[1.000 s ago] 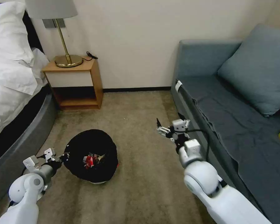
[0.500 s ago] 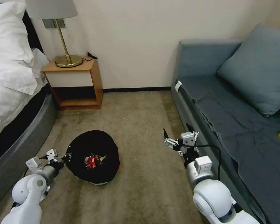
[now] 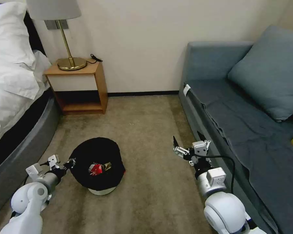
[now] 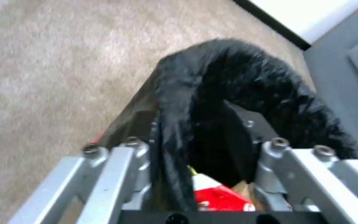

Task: Pick up the trash bin, then pick up the garbage on the floor and place it into the trash bin.

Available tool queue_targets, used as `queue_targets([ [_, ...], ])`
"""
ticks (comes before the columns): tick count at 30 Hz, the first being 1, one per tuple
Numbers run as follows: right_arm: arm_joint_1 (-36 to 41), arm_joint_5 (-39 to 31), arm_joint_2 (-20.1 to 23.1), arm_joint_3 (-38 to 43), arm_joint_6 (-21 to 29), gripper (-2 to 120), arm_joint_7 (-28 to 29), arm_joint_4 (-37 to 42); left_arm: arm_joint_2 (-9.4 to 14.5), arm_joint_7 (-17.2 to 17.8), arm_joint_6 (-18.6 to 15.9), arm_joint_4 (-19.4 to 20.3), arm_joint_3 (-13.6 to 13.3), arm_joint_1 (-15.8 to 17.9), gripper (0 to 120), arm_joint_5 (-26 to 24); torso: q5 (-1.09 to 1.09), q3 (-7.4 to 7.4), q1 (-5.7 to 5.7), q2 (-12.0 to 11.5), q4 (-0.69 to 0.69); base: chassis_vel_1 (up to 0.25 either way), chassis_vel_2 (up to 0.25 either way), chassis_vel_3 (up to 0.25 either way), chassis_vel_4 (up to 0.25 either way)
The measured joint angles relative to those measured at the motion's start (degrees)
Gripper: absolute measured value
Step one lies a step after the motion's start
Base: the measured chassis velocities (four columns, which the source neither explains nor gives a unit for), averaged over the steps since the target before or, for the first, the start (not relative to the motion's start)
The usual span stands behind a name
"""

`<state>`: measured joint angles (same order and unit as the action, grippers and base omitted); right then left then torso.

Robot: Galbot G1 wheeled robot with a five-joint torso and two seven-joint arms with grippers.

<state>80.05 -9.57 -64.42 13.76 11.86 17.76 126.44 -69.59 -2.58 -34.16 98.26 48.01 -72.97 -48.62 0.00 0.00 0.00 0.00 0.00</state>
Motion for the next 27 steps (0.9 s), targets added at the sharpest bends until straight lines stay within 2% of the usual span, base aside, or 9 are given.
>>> queue_targets([
  [5, 0.5, 0.1, -0.7, 0.5, -0.1, 100, -0.1, 0.2, -0.1, -2.3, 2.3, 2.5, 0.5, -1.1, 62, 3.2, 0.00, 0.00, 0.00, 0.0, 0.00, 0.000, 0.000, 0.000, 0.000],
  [7, 1.1, 0.5, -2.1, 1.1, -0.3, 100, -0.2, 0.2, -0.8, -5.3, 7.4, 4.6, 1.2, -2.5, 74, 9.7, 0.01, 0.00, 0.00, 0.0, 0.00, 0.000, 0.000, 0.000, 0.000],
  [9, 1.3, 0.6, -2.7, 1.3, -0.4, 100, -0.3, 0.2, -1.2, -6.3, 9.2, 5.4, 1.3, -3.1, 76, 11.4, 0.00, 0.00, 0.00, 0.0, 0.01, 0.000, 0.000, 0.000, 0.000],
  [13, 3.1, 2.2, -6.4, 2.5, -1.4, 100, -1.2, 0.0, -4.5, -14.0, 18.7, 9.9, 1.5, -7.0, 95, 18.0, 0.01, 0.00, 0.00, 0.0, 0.00, 0.000, 0.000, 0.000, 0.000],
  [14, 3.1, 2.2, -6.4, 2.5, -1.4, 100, -1.2, 0.0, -4.5, -14.0, 18.7, 9.9, 1.5, -7.0, 95, 18.0, 0.01, 0.00, 0.00, 0.0, 0.00, 0.000, 0.000, 0.000, 0.000],
  [17, 4.0, 3.0, -8.3, 3.3, -2.2, 100, -1.5, -0.2, -6.9, -17.3, 22.9, 11.9, 1.1, -9.1, 100, 20.3, 0.01, 0.00, 0.00, 0.0, 0.00, 0.000, 0.000, 0.000, 0.000],
  [19, 4.3, 3.1, -8.6, 3.4, -2.3, 100, -1.5, -0.3, -7.4, -17.6, 23.8, 12.0, 1.0, -9.3, 100, 20.9, 0.01, 0.00, 0.00, 0.0, 0.00, 0.000, 0.000, 0.000, 0.000],
  [22, 5.6, 3.5, -9.9, 4.3, -3.0, 100, -1.7, -0.3, -10.4, -17.8, 28.1, 13.3, 0.9, -11.0, 100, 22.9, 0.01, 0.00, 0.00, 0.0, 0.00, 0.000, 0.000, 0.000, 0.000],
  [27, 7.5, 4.0, -10.9, 5.7, -4.3, 100, -2.3, -0.2, -13.9, -15.3, 32.7, 15.1, 1.0, -13.5, 100, 24.9, 0.01, 0.00, 0.00, 0.0, -0.01, 0.000, 0.000, 0.000, 0.000],
])
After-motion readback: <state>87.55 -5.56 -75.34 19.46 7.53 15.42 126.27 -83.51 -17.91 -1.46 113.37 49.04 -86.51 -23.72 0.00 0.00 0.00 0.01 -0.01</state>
